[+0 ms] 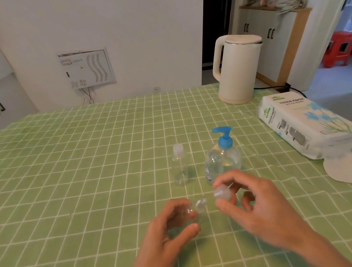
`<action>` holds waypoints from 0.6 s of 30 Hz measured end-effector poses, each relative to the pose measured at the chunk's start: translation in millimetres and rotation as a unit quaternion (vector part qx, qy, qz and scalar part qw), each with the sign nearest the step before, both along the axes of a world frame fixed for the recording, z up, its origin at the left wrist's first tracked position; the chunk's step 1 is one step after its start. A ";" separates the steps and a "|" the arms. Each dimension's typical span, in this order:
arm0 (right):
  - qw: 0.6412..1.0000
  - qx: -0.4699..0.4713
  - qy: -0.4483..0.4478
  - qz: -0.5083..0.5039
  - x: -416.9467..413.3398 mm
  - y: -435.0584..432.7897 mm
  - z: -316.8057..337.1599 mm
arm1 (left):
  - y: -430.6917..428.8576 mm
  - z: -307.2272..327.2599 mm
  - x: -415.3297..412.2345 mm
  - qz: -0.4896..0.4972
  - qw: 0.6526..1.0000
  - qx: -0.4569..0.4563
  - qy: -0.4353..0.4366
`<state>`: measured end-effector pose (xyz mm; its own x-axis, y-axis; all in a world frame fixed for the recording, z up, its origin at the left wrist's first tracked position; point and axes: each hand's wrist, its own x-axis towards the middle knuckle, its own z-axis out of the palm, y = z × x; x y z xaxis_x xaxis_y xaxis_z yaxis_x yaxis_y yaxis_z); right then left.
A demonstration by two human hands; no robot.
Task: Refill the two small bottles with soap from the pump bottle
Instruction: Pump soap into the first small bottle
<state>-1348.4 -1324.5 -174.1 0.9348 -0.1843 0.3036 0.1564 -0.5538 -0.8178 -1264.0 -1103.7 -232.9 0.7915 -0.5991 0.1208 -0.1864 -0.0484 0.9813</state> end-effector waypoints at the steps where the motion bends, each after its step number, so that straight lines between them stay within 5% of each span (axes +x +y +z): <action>1: 0.999 0.024 0.002 -0.026 -0.9 -8.0 -2.2 | 0.7 -1.2 1.0 0.014 1.000 -0.014 0.011; 8: 0.973 -0.005 0.047 -0.224 -8.9 -75.8 -36.0 | 4.7 -10.4 10.7 0.063 0.993 -0.086 0.042; 18: 0.966 -0.033 0.069 -0.245 1.8 -78.1 -51.7 | 8.1 -8.9 13.3 0.067 0.994 -0.086 0.019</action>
